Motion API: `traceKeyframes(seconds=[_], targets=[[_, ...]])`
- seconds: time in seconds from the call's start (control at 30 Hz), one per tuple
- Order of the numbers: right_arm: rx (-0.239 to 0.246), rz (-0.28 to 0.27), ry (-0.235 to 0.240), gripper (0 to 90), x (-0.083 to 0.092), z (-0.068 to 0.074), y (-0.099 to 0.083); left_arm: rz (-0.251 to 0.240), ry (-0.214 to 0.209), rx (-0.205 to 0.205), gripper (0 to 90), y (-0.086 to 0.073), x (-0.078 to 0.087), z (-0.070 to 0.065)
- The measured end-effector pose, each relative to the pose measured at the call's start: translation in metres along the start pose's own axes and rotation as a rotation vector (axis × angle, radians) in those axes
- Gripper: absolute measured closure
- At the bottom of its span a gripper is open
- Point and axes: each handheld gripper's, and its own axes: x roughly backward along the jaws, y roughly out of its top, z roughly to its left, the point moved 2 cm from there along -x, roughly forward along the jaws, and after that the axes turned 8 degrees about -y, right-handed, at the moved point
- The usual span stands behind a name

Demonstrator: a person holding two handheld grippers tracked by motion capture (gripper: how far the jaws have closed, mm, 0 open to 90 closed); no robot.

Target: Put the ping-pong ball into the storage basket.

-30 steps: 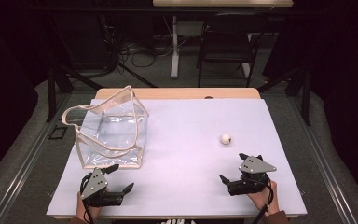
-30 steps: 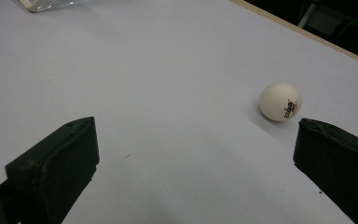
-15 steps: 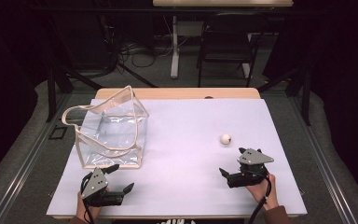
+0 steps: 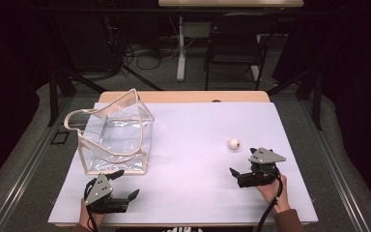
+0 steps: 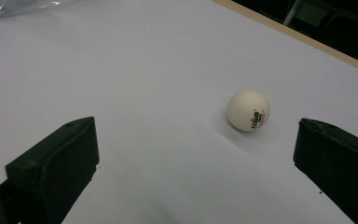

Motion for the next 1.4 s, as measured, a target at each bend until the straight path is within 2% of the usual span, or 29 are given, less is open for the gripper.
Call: traceKeyframes(seconds=[0.2, 0.53, 0.77, 1.03, 1.4], targets=[[-0.021, 0.016, -0.008, 0.0, -0.008, -0.008, 0.000, 0.001, 0.001, -0.001, 16.0, 0.000, 0.000, 0.000], [-0.059, 0.010, -0.014, 0.0, -0.024, -0.022, 0.005, 0.001, 0.004, -0.002, 16.0, 0.000, 0.001, 0.000], [-0.080, 0.044, -0.018, 0.0, -0.038, -0.030, 0.007, 0.003, 0.003, -0.004, 16.0, 0.000, 0.000, 0.000], [-0.111, 0.072, -0.020, 0.0, -0.053, -0.035, 0.009, 0.003, 0.002, 0.000, 16.0, -0.001, 0.001, 0.002], [-0.123, 0.109, -0.027, 0.0, -0.065, -0.038, 0.008, 0.004, 0.004, -0.007, 16.0, -0.001, 0.002, 0.000]])
